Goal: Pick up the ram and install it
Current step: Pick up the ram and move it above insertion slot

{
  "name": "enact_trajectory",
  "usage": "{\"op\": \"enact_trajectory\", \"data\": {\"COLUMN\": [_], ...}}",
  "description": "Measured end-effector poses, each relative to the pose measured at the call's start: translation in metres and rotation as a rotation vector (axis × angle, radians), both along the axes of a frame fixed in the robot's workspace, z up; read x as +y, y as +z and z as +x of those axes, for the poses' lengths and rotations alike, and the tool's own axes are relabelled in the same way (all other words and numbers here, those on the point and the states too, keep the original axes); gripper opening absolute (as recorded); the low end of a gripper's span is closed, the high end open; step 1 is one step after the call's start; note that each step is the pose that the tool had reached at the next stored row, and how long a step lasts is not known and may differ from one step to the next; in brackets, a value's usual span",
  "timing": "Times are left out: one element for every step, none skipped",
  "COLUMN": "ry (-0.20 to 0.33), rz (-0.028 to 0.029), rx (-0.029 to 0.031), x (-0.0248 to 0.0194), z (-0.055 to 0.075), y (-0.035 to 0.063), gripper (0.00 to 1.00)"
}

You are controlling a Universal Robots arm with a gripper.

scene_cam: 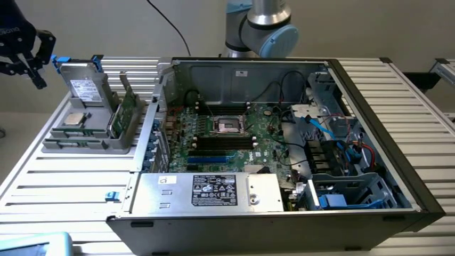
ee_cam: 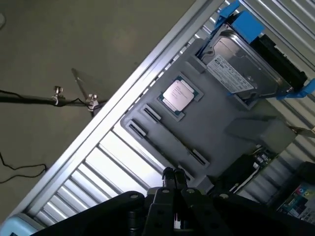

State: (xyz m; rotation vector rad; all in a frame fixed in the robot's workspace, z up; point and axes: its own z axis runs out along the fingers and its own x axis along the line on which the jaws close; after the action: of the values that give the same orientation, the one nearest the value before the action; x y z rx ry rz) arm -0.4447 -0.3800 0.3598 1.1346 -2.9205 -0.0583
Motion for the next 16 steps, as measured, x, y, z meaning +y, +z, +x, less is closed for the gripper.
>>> {"op": "enact_trajectory", "data": {"ry": [0.018, 0.036, 0.054, 0.072, 0.091, 0.109, 0.127, 0.146, 0.162, 0.18, 0.201, 0.216, 0.236, 0.254, 0.273, 0.291], "rz": [0.0, 0.0, 0.0, 0.0, 0.0, -0.0001, -0.0001, -0.0001, 0.0, 0.0, 0.0, 0.0, 0.0, 0.0, 0.0, 0.0], "rx": [0.0, 0.0001, 0.0002, 0.0001, 0.0002, 0.0002, 0.0002, 0.0002, 0.0001, 0.0001, 0.0001, 0.0002, 0.0002, 0.0002, 0.0001, 0.0001], "x": [0.0, 0.0, 0.0, 0.0, 0.0, 0.0, 0.0, 0.0, 0.0, 0.0, 0.0, 0.0, 0.0, 0.0, 0.0, 0.0], "z": [0.0, 0.0, 0.0, 0.0, 0.0, 0.0, 0.0, 0.0, 0.0, 0.0, 0.0, 0.0, 0.0, 0.0, 0.0, 0.0], "y": [-0.0001, -0.0002, -0.0004, -0.0005, -0.0006, -0.0006, -0.0006, -0.0007, -0.0007, -0.0007, -0.0007, -0.0007, -0.0007, -0.0007, -0.0007, -0.0007], "gripper": [0.11, 0.11, 0.11, 0.11, 0.11, 0.11, 0.11, 0.11, 0.11, 0.11, 0.11, 0.11, 0.11, 0.11, 0.11, 0.11]}}
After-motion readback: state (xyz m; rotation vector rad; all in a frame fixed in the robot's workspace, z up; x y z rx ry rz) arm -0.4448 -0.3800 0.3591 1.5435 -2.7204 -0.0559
